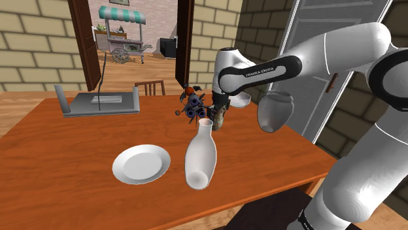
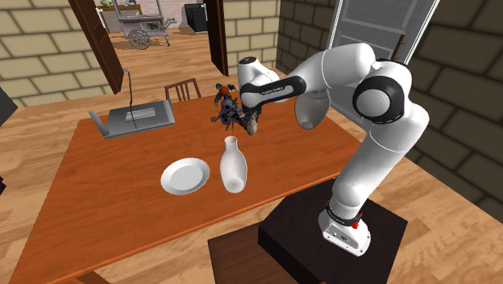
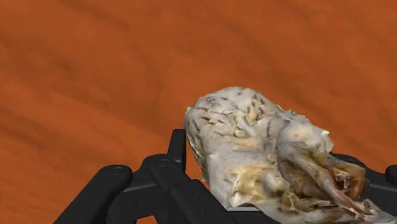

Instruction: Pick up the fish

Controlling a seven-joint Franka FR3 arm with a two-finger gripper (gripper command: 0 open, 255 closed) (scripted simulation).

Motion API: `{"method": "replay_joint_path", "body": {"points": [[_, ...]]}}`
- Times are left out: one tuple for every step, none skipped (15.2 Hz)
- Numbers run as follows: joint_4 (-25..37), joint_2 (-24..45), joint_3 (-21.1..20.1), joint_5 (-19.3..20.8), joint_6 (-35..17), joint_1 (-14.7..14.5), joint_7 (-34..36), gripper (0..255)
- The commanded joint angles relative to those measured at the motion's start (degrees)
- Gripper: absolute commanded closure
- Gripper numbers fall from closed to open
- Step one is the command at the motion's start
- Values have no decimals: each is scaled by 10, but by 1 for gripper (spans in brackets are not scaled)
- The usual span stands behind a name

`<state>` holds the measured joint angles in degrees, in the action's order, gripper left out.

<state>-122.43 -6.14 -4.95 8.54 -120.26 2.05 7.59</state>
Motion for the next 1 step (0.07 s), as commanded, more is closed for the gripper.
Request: {"method": "replay_joint_path", "body": {"points": [[5,-1,1,-1,5,0,-2,255]]}}
